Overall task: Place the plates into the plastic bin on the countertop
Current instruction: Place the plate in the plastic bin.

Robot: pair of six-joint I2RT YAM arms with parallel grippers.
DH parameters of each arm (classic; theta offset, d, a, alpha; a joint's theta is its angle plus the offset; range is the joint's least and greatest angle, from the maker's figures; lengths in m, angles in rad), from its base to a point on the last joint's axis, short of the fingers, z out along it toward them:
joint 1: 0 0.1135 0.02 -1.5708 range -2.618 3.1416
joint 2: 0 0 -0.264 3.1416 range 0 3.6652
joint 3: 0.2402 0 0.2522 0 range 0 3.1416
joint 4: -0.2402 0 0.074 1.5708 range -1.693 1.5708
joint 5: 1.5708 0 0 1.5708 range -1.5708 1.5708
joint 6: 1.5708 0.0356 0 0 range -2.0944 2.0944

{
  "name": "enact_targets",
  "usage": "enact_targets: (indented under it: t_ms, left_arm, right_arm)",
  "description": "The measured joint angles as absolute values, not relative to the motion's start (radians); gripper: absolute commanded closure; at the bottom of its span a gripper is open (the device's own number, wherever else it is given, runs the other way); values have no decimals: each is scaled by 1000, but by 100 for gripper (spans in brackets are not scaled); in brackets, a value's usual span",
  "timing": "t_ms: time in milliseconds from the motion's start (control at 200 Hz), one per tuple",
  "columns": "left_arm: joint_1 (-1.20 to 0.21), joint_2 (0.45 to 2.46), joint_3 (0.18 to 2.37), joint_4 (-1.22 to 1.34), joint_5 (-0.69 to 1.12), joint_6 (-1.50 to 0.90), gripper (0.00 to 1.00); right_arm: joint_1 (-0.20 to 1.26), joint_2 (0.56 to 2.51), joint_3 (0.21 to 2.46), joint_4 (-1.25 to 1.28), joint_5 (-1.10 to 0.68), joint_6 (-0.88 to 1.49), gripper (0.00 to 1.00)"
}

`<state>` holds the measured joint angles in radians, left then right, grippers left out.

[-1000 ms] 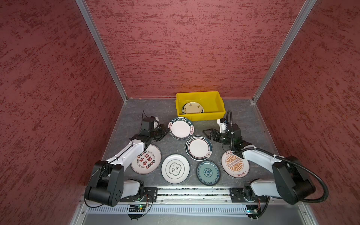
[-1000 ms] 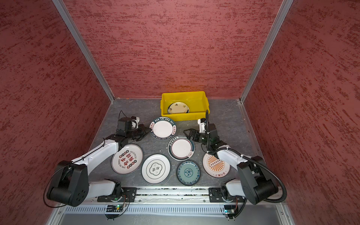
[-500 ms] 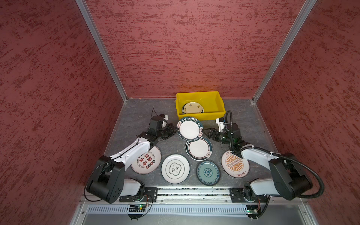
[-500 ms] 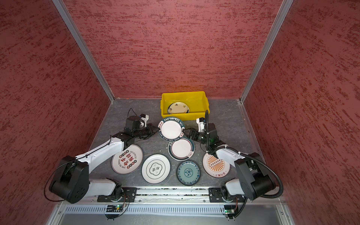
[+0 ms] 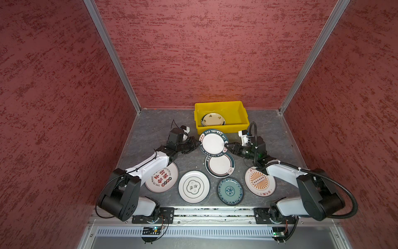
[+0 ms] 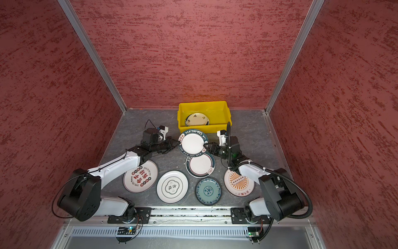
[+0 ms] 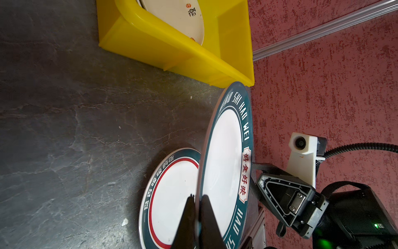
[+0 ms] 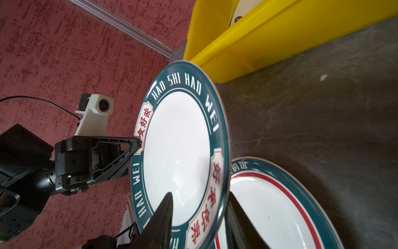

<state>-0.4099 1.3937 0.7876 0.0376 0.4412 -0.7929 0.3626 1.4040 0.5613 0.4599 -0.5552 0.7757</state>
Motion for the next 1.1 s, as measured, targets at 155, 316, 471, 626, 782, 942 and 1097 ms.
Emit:
enact_targets:
  t_ms: [155,316,471,626,782,942,1097]
  left_arm:
    - [-410,1393,788,51,445,-796,100]
    - [-412,1393,787,53,453,-782,100]
    - [-420,1393,787,45,454,-770,90]
    - [-418,1393,788,53,448,-781,34]
    - [-413,1372,787,64,439,-797,8]
    - [-401,1325,785,66,424,-788,1]
    - [-374,1295,782,65,417,-787,1]
  right_arm:
    - [363,1409,561,460,-555,781,83]
    - [359,1411,561,461,-544,808,95]
    - [348,1411,562,479,-540,838,100]
    - [353,1411,562,465,-537,818,100]
    - [354,1412,562,427,-527,804,100]
    - [355,1412,561,414,-513,803,100]
    - [355,1412,561,412,-500,803,100]
